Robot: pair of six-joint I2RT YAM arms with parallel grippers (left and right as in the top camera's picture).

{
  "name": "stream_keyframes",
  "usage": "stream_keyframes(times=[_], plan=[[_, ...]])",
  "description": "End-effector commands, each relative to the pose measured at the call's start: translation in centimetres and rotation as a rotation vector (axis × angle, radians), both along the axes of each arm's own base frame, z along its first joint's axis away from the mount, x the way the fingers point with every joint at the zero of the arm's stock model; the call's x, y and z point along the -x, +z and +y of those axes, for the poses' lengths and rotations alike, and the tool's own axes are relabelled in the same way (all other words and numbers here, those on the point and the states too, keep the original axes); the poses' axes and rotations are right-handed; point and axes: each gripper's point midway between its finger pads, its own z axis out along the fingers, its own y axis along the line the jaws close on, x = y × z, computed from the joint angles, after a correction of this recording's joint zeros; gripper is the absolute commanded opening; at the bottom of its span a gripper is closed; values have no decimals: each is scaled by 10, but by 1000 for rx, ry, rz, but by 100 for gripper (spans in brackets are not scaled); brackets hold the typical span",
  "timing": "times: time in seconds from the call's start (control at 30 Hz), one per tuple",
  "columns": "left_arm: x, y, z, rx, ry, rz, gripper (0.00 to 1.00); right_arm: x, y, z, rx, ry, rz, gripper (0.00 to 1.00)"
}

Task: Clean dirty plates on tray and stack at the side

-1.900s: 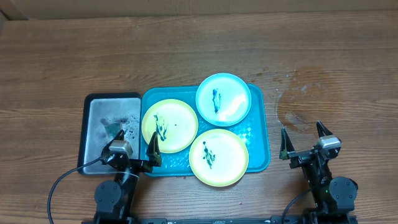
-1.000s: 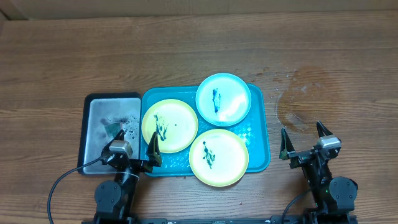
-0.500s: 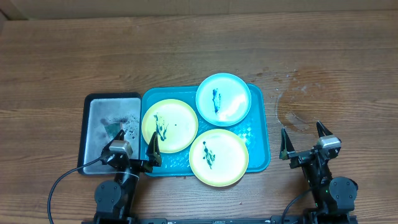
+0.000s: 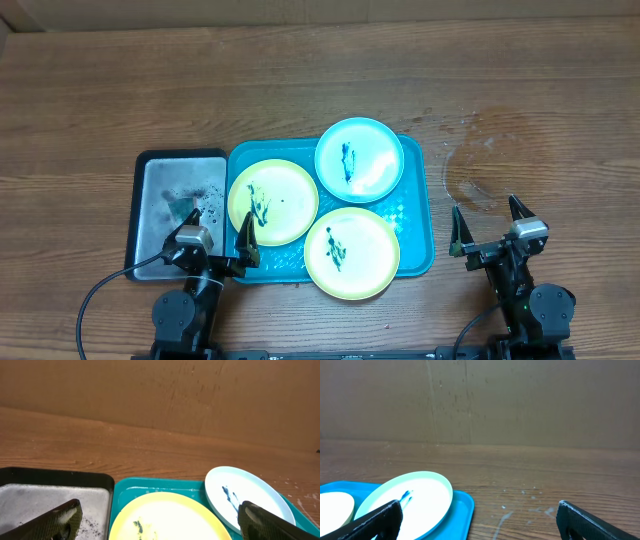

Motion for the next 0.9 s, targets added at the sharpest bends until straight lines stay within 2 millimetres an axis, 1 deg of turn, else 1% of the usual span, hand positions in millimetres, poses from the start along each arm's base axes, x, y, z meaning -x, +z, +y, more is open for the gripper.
stream_keyframes(times=[0.0,0.3,0.47,0.6,0.73,0.8,0.87], plan=[[0,0,1,-11,2,-5,99,0,-1,2,-7,10,-5,99],[0,0,1,-11,2,-5,100,0,-1,2,-7,11,-5,100],[0,0,1,-11,2,-5,100,1,4,2,-8,12,-27,100],[0,0,1,-11,3,-5,100,1,5,5,-84,26,-13,100],[0,0,1,-11,2,-5,100,4,7,17,-84,98,-18,100],[0,0,1,-11,3,-5,100,7,14,23,-83,140,-41,100],[0,0,1,-11,2,-5,99,9,21,25,-82,149,-53,100]])
